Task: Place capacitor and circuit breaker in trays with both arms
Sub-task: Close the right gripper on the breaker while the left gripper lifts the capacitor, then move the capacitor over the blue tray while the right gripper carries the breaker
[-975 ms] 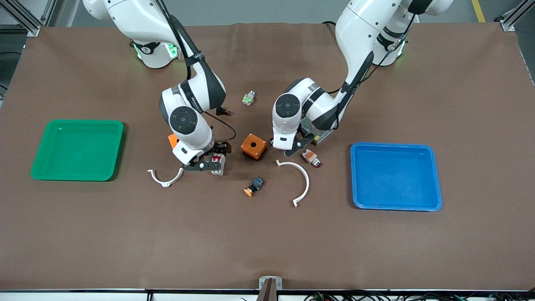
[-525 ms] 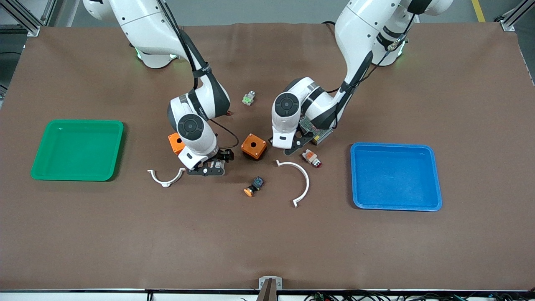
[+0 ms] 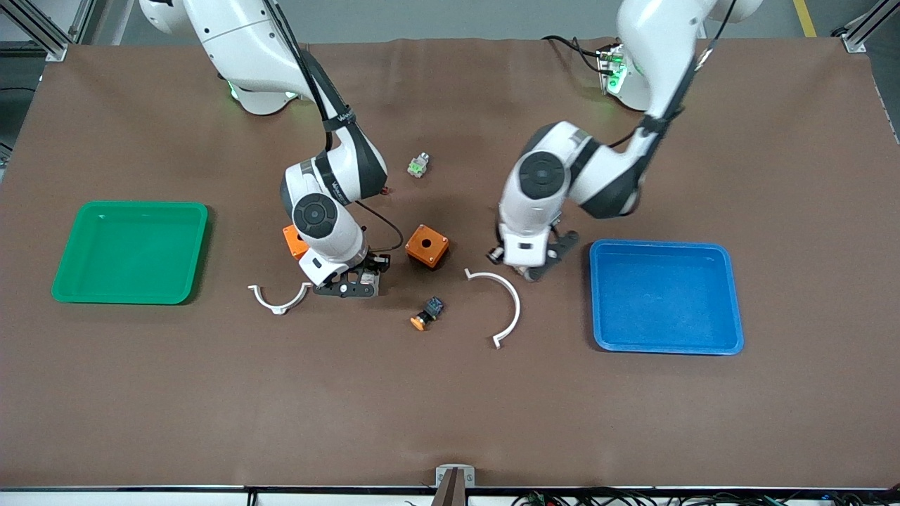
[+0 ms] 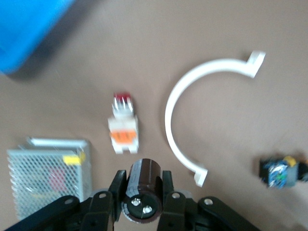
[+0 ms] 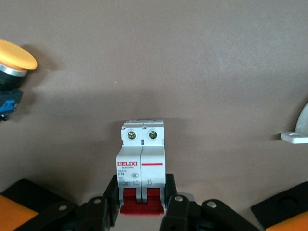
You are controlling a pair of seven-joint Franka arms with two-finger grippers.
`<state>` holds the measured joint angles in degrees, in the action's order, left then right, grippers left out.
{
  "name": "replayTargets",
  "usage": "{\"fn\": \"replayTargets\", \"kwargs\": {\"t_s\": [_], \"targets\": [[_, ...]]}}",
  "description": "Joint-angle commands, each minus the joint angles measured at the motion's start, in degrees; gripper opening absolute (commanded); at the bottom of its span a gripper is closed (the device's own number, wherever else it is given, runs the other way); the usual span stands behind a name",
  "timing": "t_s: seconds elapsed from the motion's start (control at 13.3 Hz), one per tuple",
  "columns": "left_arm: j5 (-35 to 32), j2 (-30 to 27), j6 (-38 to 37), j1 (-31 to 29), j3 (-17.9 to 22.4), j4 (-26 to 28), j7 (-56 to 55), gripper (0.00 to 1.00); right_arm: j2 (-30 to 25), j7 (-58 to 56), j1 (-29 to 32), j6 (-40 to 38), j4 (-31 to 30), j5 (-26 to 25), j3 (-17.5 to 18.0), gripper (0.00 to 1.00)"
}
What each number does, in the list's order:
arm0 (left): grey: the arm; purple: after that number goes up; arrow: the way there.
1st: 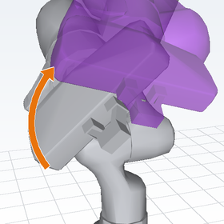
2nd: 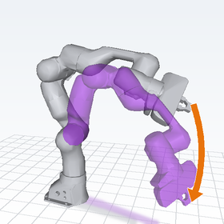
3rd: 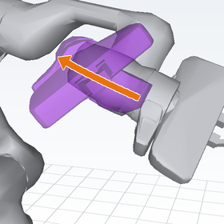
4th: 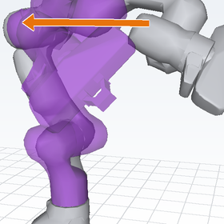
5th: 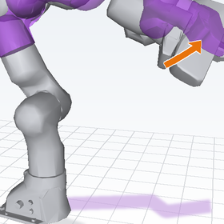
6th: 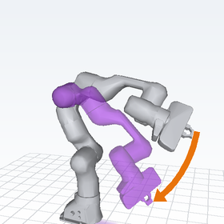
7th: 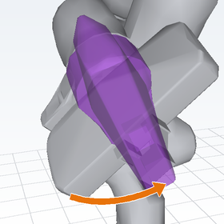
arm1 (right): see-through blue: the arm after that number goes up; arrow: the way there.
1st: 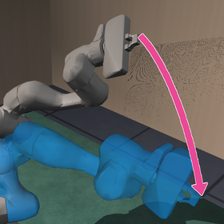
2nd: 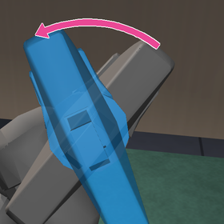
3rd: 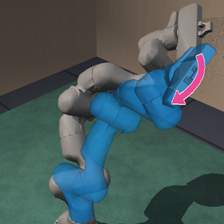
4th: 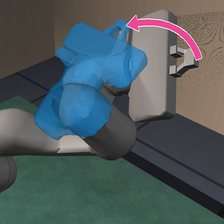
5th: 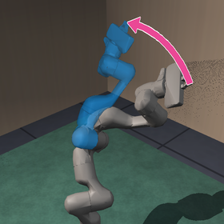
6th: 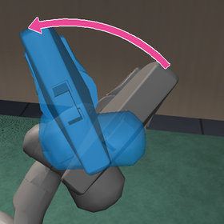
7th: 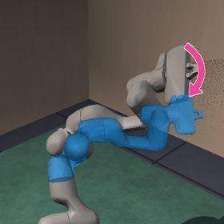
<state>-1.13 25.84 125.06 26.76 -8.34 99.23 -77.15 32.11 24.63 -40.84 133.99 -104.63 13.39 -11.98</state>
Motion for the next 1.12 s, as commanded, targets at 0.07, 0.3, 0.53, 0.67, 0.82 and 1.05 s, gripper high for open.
{"fn": "replayTargets", "kwargs": {"t_s": [0.07,0.3,0.53,0.67,0.82,1.05], "targets": [[-1.1,-4.8,-2.2,-8.0,-0.5,2.8,9.0,0.0,-5.2,-0.9,4.4,-10.5,3.1,0.6,-0.4,0.16],[-1.5,-5.8,-3.1,-14.5,-0.4,4.9,14.7,0.0,-10.0,-4.6,12.5,-29.3,8.7,-0.9,-1.7,0.16],[-4.3,-5.2,-2.0,-21.2,-0.6,7.4,18.8,0.0,-15.1,-13.3,18.1,-36.8,8.7,-8.3,-5.8,0.16],[-4.7,-4.2,1.1,-26.4,-0.6,9.8,24.3,0.0,-15.4,-24.0,25.6,-39.2,8.2,-8.5,-6.7,0.16],[-4.7,-3.5,4.5,-30.9,-0.7,12.5,29.9,0.0,-14.9,-35.0,33.1,-37.8,7.4,-8.8,-6.7,0.16],[-4.7,-1.4,6.9,-34.2,-0.8,13.3,32.2,0.0,-14.5,-43.7,40.2,-34.2,6.8,-11.3,-6.7,0.16]]}}
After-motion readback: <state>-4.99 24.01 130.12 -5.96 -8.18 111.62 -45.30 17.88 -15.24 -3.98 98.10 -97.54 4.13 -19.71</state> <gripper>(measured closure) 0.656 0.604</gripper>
